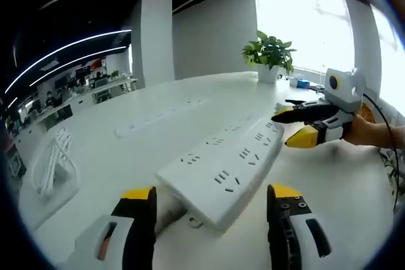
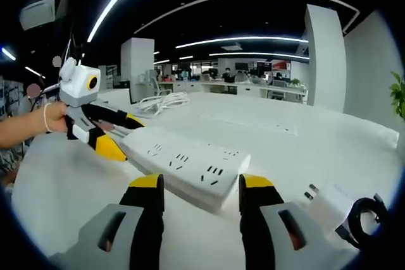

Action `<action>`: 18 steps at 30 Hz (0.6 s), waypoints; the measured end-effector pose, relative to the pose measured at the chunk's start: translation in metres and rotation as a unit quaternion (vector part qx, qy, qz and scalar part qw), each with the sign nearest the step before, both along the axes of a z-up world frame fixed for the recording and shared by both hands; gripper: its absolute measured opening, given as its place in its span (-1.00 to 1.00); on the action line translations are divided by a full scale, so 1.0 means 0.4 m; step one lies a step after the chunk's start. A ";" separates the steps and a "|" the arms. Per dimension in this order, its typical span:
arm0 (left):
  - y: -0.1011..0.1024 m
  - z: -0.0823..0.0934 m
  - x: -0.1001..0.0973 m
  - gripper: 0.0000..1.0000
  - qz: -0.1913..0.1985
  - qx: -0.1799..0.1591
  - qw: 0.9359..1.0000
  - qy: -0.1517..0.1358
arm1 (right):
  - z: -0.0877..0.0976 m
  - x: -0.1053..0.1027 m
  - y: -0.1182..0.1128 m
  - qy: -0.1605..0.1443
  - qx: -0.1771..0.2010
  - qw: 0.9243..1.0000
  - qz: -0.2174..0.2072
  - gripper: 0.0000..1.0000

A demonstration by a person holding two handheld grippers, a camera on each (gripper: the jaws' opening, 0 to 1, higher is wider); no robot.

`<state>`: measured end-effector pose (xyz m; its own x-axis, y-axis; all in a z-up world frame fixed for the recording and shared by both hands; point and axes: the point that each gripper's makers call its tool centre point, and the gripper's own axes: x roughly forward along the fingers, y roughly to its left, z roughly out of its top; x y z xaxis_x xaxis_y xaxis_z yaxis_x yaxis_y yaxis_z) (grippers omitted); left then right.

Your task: Straighten the power strip on the desk, plug the charger into it

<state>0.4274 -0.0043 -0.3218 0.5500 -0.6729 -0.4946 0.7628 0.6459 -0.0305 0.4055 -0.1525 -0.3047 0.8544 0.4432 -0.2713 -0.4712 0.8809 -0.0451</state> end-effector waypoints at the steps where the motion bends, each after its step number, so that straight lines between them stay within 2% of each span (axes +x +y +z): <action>1: 0.000 0.000 -0.002 0.49 -0.001 0.001 1.000 -0.001 | 0.000 -0.002 0.003 0.000 -0.001 1.000 0.003 -0.01; 5: 0.005 0.007 -0.007 0.59 0.005 -0.002 1.000 -0.006 | 0.004 -0.012 0.012 0.002 -0.001 1.000 0.009 0.15; 18: -0.005 0.040 -0.052 0.68 0.005 -0.031 0.999 -0.026 | 0.024 -0.039 0.028 -0.005 0.000 1.000 0.025 0.34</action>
<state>0.4067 -0.0063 -0.3056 0.5800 -0.6966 -0.4223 0.7585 0.6509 -0.0320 0.3900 -0.1411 -0.2952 0.8334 0.4860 -0.2631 -0.5150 0.8557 -0.0508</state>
